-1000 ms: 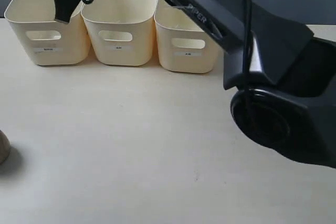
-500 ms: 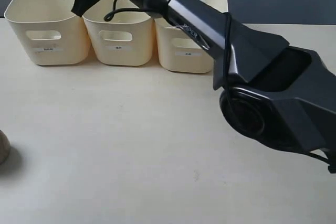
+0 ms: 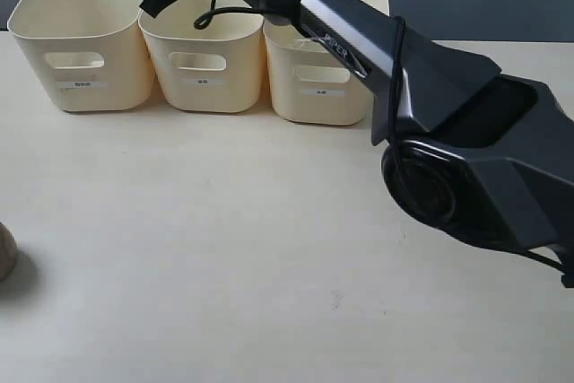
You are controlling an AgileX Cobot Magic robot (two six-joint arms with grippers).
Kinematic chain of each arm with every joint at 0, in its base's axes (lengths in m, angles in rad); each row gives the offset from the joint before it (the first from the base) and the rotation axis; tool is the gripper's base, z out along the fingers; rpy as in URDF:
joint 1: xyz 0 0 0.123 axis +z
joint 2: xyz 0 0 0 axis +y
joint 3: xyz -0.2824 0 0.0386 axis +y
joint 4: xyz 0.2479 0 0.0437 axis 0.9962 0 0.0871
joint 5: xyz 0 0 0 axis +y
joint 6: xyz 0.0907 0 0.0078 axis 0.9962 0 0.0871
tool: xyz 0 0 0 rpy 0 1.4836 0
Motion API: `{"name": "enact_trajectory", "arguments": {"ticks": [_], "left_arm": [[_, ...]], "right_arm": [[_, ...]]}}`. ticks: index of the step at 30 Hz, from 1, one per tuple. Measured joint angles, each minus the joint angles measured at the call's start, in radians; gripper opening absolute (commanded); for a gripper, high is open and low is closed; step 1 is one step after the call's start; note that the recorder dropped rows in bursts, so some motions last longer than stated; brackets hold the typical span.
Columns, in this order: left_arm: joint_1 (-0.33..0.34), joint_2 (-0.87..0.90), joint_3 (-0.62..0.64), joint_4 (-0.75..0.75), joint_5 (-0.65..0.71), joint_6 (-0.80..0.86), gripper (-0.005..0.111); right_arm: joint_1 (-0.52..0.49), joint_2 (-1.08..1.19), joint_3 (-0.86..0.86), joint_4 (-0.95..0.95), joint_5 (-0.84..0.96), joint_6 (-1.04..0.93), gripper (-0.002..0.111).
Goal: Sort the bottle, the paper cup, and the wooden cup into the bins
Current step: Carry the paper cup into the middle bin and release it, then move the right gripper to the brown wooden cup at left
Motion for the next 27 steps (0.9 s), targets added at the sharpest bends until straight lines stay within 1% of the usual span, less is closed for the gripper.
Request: {"name": "enact_trajectory", "arguments": {"ticks": [2,3,4,5,6,10,11,16,21,23,27], "left_arm": [[0.000,0.000,0.000,0.000,0.000,0.000,0.000],[0.000,0.000,0.000,0.000,0.002,0.000,0.000],[0.000,0.000,0.000,0.000,0.001,0.000,0.000],[0.000,0.000,0.000,0.000,0.001,0.000,0.000],[0.000,0.000,0.000,0.000,0.001,0.000,0.000],[0.000,0.000,0.000,0.000,0.001,0.000,0.000],[0.000,0.000,0.000,0.000,0.001,0.000,0.000],[0.000,0.000,0.000,0.000,0.001,-0.002,0.000],[0.000,0.000,0.000,0.000,0.001,-0.002,0.000],[0.000,0.000,0.000,0.000,0.001,-0.002,0.000],[0.000,0.000,0.000,0.000,0.001,-0.002,0.000]], "right_arm": [[0.000,0.000,0.000,-0.005,0.000,0.002,0.029],[0.000,0.000,0.000,-0.006,-0.002,0.002,0.045],[-0.002,0.000,0.000,-0.009,-0.002,0.002,0.059],[-0.004,0.000,0.000,-0.009,-0.002,0.006,0.066],[-0.008,0.000,0.000,-0.009,-0.002,0.014,0.067],[-0.014,0.000,0.000,-0.013,-0.008,0.047,0.053],[-0.016,0.000,0.000,-0.013,-0.008,0.050,0.052],[-0.016,0.000,0.000,-0.013,-0.008,0.056,0.059],[-0.016,0.000,0.000,-0.011,0.002,0.042,0.059],[-0.016,0.000,0.000,0.014,0.018,-0.010,0.059],[-0.016,0.000,0.000,0.139,0.092,-0.238,0.059]]}}
